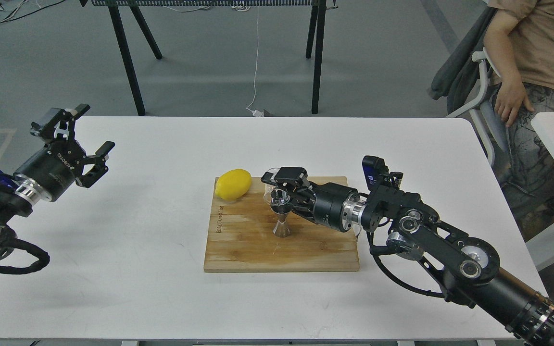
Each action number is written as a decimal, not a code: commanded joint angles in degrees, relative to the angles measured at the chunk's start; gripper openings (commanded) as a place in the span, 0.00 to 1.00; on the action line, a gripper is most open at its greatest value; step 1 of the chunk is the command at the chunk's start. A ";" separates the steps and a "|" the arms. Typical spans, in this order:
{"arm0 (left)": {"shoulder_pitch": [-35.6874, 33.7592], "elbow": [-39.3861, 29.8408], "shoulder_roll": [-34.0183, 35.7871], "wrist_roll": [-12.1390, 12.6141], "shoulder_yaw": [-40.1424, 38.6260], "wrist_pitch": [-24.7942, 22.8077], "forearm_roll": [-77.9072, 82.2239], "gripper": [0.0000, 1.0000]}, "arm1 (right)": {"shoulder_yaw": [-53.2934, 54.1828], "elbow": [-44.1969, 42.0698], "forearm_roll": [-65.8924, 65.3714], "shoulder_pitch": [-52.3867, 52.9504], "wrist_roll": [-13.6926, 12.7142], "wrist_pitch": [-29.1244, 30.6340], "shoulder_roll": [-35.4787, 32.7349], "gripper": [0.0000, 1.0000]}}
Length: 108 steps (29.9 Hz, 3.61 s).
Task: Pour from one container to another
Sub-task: 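Tilt the glass with the right gripper to pour into the jigger, then carry the glass back with the right gripper toward its spot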
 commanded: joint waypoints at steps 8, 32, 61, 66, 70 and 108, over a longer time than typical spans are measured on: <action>0.01 0.00 -0.07 0.00 0.00 0.00 0.00 0.98 | 0.00 -0.01 -0.83 0.11 0.17 -0.70 0.00 0.40; -0.08 0.00 -0.07 0.00 0.09 0.00 0.00 0.98 | -1.23 -0.01 -6.90 0.46 1.49 -0.87 -0.09 0.40; 0.01 0.00 0.19 0.00 0.00 0.00 0.00 0.98 | -2.81 -0.01 -11.03 1.60 1.75 -1.31 -0.27 0.40; 0.01 0.00 0.19 0.00 0.09 0.00 0.00 0.98 | -2.90 0.08 -11.47 1.60 1.75 -1.31 -0.35 0.40; 0.01 0.00 0.19 0.00 0.09 0.00 0.00 0.98 | -2.90 0.08 -11.56 1.69 1.75 -1.31 -0.27 0.40; 0.01 0.00 0.28 0.00 0.09 0.00 0.00 0.98 | -0.18 0.96 -5.60 1.69 1.66 -2.28 0.17 0.40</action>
